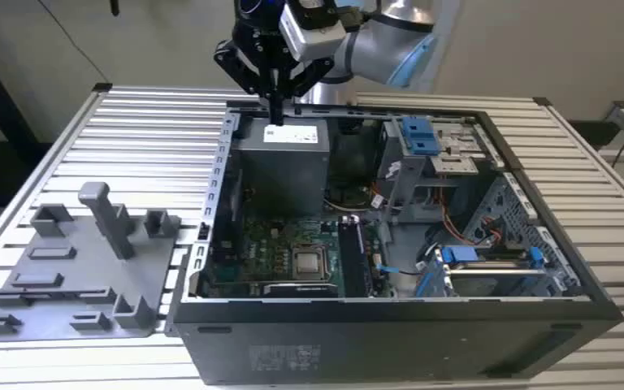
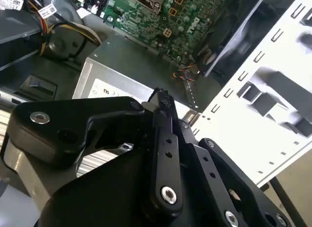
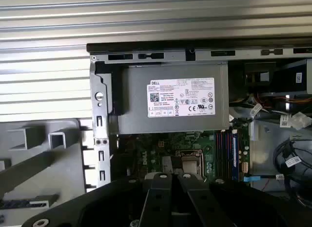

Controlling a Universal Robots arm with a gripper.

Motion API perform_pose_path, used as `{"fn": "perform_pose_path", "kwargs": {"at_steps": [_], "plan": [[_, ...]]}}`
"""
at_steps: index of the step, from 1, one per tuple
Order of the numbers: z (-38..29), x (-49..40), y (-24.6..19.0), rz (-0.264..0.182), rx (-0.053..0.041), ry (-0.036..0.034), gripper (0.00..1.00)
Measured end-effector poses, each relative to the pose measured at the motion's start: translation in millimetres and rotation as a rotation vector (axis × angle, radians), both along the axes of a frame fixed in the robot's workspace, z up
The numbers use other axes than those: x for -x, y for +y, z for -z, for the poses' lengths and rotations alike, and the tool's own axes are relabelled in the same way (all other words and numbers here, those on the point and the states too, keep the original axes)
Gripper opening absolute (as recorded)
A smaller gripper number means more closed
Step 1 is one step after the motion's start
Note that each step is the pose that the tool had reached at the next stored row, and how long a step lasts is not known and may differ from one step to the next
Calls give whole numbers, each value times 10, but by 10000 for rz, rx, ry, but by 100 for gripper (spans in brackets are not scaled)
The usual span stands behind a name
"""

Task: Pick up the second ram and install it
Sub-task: 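Reach for the second ram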

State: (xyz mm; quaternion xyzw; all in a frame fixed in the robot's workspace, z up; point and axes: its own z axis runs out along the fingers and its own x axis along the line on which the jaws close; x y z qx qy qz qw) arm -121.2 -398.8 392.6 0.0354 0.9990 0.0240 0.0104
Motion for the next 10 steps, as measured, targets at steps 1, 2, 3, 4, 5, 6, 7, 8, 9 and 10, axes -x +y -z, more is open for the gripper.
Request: {"fn": "perform_pose_path", "kwargs": {"at_steps": [1, 2, 3, 4, 5, 6, 7, 8, 9, 10], "plan": [[0, 0, 0, 0, 0, 0, 11], [0, 0, 0, 0, 0, 1, 11], [0, 0, 0, 0, 0, 0, 11], [0, 0, 0, 0, 0, 0, 11], [0, 0, 0, 0, 0, 0, 11], [0, 0, 0, 0, 0, 0, 11], [0, 0, 0, 1, -1, 0, 11], [0, 0, 0, 0, 0, 0, 11], [0, 0, 0, 0, 0, 0, 11], [0, 0, 0, 0, 0, 1, 11]]}}
